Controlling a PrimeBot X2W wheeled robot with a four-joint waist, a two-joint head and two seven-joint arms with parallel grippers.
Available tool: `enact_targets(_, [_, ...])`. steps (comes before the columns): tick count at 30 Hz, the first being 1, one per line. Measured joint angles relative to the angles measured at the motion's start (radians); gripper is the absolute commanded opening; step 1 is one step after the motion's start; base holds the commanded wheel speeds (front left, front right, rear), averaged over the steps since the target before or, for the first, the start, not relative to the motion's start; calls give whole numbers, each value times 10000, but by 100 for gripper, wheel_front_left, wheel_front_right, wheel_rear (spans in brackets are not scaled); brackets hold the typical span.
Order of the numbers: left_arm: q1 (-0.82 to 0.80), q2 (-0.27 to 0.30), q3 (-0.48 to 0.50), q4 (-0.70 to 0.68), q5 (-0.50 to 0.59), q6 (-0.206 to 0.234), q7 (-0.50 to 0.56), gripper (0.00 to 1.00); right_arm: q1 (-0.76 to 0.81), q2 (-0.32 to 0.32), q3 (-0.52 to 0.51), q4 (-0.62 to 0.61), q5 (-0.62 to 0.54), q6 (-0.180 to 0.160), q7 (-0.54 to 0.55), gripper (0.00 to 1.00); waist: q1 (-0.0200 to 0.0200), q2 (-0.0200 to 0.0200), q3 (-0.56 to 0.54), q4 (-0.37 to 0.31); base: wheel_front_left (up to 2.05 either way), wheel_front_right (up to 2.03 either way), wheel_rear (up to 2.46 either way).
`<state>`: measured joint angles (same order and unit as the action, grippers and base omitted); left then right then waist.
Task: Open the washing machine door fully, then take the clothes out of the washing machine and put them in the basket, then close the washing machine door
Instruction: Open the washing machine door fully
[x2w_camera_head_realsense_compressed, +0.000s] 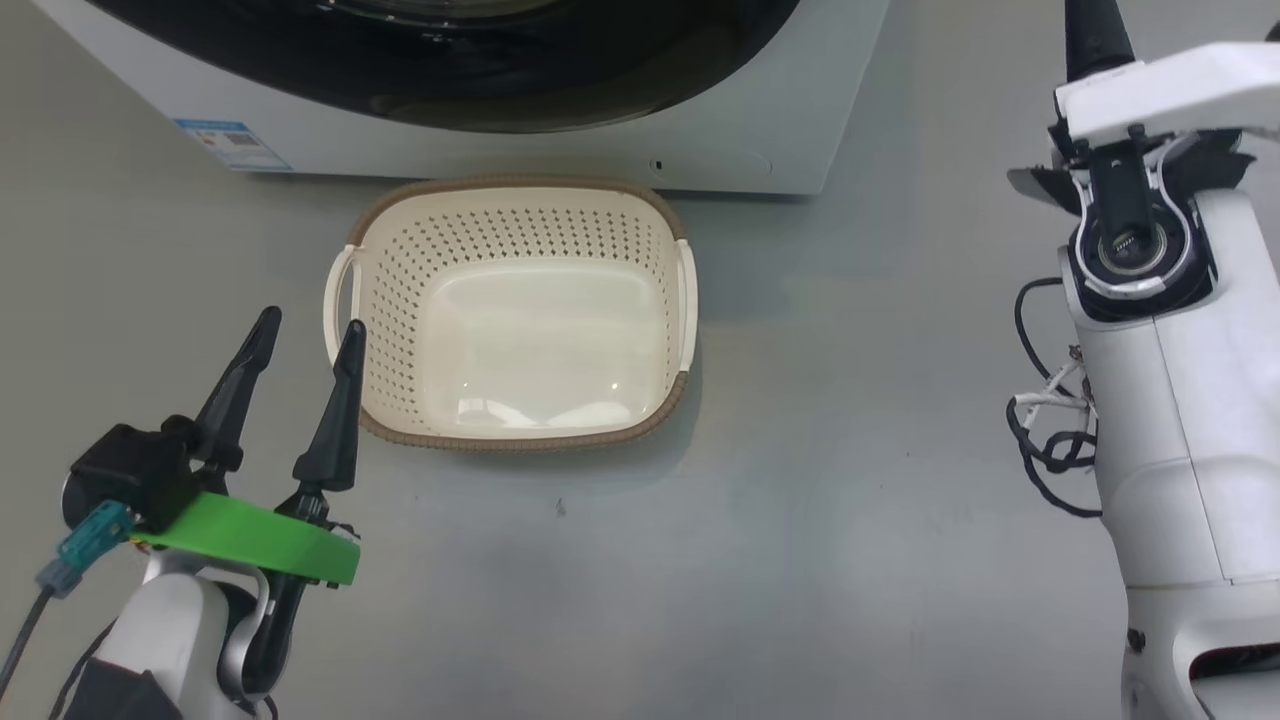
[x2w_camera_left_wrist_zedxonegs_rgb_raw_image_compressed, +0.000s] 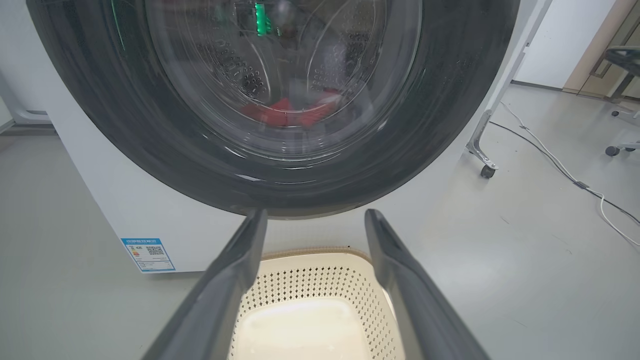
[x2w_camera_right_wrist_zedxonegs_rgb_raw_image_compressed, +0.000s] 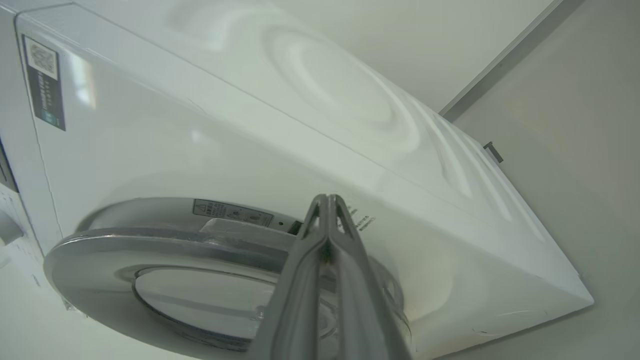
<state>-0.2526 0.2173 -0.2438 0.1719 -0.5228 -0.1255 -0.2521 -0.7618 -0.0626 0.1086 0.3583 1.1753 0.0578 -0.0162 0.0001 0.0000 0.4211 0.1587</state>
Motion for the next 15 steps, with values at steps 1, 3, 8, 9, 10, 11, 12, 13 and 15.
enact_targets(1, [-81,12,-42,-48,-50,0,0,100,-220,-4,98,38,8,-69,144,0,0,0,118,69,0,0,0])
enact_targets(3, [-210,52,-157,-86,-56,0,0,100,-621,-12,280,88,79,-107,418,0,0,0,344,200,0,0,0])
enact_targets(8, [-415,150,-272,-157,-192,0,0,100,-1539,-44,713,267,107,-332,970,0,0,0,885,500,0,0,0])
enact_targets(9, [-453,161,-293,-167,-236,0,0,100,-1701,-46,773,303,109,-341,1018,0,0,0,984,551,0,0,0])
enact_targets(10, [-483,161,-316,-167,-261,0,0,100,-1867,-56,848,347,109,-339,1083,0,0,0,1082,602,0,0,0])
enact_targets(11, [-515,161,-337,-167,-282,0,0,100,-2018,-67,926,384,107,-339,1139,0,0,0,1170,649,0,0,0])
enact_targets(12, [-550,161,-353,-165,-311,0,0,100,-2165,-75,995,416,109,-337,1170,0,-1,0,1255,694,0,0,0])
enact_targets(13, [-550,161,-353,-165,-311,0,0,100,-2165,-75,995,416,109,-337,1170,0,-1,0,1255,694,0,0,0])
enact_targets(15, [-606,163,-424,-157,-385,0,0,100,-2433,-88,1095,476,125,-324,1254,0,0,0,1394,778,0,0,0])
